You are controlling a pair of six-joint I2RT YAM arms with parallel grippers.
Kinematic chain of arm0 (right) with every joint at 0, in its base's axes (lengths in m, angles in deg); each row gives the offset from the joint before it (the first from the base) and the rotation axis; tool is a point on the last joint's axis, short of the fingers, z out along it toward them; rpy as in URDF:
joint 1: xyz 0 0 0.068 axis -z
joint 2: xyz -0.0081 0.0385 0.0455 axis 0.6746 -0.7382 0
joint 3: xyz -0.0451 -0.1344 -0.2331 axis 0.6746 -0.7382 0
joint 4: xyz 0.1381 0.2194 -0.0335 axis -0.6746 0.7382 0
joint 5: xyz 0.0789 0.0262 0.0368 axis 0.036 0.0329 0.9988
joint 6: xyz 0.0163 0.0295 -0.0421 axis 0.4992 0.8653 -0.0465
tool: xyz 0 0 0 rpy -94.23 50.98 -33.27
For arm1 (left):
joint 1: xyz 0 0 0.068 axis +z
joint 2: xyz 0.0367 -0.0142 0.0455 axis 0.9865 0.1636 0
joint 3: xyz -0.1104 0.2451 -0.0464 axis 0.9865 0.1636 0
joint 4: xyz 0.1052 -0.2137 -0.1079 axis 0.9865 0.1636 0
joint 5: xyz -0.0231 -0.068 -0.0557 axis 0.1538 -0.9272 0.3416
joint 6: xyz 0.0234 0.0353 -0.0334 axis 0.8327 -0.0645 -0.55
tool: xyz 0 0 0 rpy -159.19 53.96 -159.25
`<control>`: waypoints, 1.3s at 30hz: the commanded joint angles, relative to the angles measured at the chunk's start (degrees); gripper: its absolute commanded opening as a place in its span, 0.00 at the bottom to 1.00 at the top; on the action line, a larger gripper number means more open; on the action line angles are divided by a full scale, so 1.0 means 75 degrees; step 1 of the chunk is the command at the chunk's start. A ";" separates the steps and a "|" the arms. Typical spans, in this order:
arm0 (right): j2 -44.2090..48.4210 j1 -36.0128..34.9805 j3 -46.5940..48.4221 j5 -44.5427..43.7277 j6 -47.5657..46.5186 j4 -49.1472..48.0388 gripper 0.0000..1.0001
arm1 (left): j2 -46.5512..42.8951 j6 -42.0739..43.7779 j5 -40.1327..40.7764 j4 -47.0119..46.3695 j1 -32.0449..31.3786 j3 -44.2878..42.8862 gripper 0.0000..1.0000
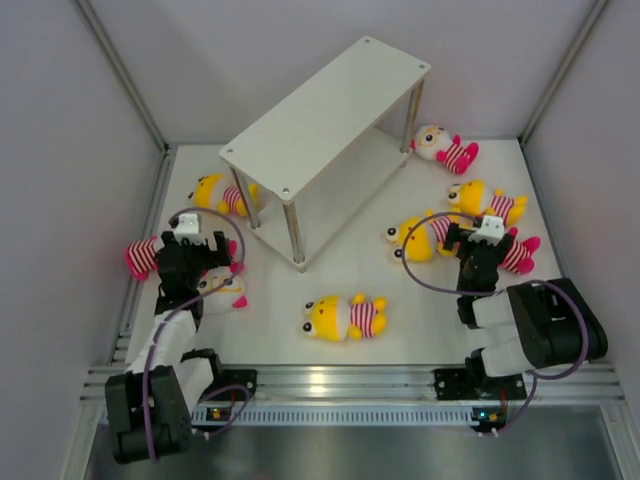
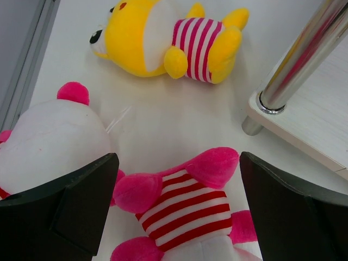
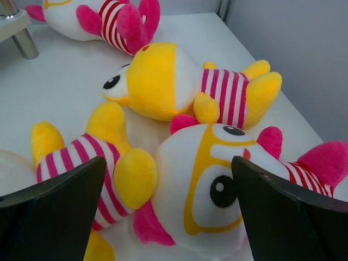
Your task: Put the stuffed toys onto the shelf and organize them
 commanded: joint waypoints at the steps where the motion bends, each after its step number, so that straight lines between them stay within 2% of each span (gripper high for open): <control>1: 0.0449 0.0016 0.0131 -0.0001 0.0059 -0.0106 0.99 | -0.0144 0.0187 -0.0115 -0.0585 -0.0021 0.0066 0.99; 3: 0.1208 -0.0078 0.0434 -0.0295 0.0070 0.0732 0.99 | -0.0086 0.0502 -0.0092 -0.0211 -0.0021 -0.0121 0.99; 4: 0.1559 -0.0090 0.0622 -0.0342 0.0174 0.1919 0.99 | -0.0051 0.0747 -0.0104 -0.0012 -0.0021 -0.0250 0.99; 6: 0.2591 -0.0090 0.1345 -0.0484 0.0805 0.3132 0.99 | 0.0066 0.1532 0.0083 0.1157 -0.0021 -0.0811 0.99; 7: 0.2896 -0.0067 0.1663 -0.0297 0.1005 0.4565 0.99 | 0.0101 0.1767 0.0142 0.1719 -0.0021 -0.1045 0.99; 8: 0.3328 -0.0066 0.2014 0.0203 0.1112 0.5253 0.99 | 0.0171 0.2221 0.0363 0.2861 -0.0021 -0.1639 0.99; 10: 0.3484 -0.0066 0.3186 0.0628 0.1578 0.6764 0.99 | 0.0254 0.2448 0.0691 0.4063 -0.0021 -0.2240 0.99; 11: 0.3380 -0.0066 0.3584 0.0943 0.1744 0.8152 1.00 | 0.0300 0.2542 0.0983 0.4567 -0.0021 -0.2800 0.99; 12: 0.3263 -0.0066 0.4354 0.1063 0.1896 0.8827 1.00 | 0.0301 0.2600 0.1067 0.5535 -0.0021 -0.3038 0.99; 13: 0.3100 -0.0055 0.4733 0.1110 0.2223 0.9460 0.99 | 0.0266 0.2647 0.1184 0.5881 -0.0021 -0.3237 0.99; 14: 0.2727 -0.0066 0.5062 0.1169 0.2330 1.0789 0.94 | 0.0161 0.2741 0.1255 0.6256 -0.0021 -0.3529 0.99; 16: 0.2396 -0.0020 0.5661 0.1356 0.2425 1.1631 0.89 | -0.0038 0.2812 0.1408 0.6993 -0.0021 -0.3684 0.99; 19: 0.2067 0.0121 0.5605 0.1942 0.2367 1.2021 0.84 | -0.0588 0.2812 0.1338 0.7663 -0.0032 -0.3825 0.99; 21: 0.1787 0.0423 0.5604 0.2327 0.2425 1.1998 0.73 | -0.0730 0.2742 0.1174 0.7946 -0.0032 -0.3918 0.99; 23: 0.1366 0.0869 0.5732 0.3470 0.2507 1.1928 0.57 | -0.0789 0.2590 0.0975 0.8238 -0.0055 -0.4012 0.99; 24: 0.1178 0.1382 0.5930 0.3814 0.2519 1.1904 0.54 | -0.0801 0.2520 0.0916 0.8275 -0.0079 -0.4024 0.99; 25: 0.1014 0.1514 0.6071 0.3957 0.2403 1.2020 0.52 | -0.0812 0.2473 0.0788 0.8287 -0.0091 -0.4024 0.99; 30: 0.0157 0.1563 0.6635 0.4310 0.1782 1.2268 0.49 | -0.0789 0.2425 0.0342 0.8275 -0.0126 -0.3942 0.99; 39: -0.0815 0.1539 0.6939 0.4322 0.1652 1.2326 0.50 | -0.0777 0.2460 0.0447 0.8275 -0.0138 -0.3919 0.99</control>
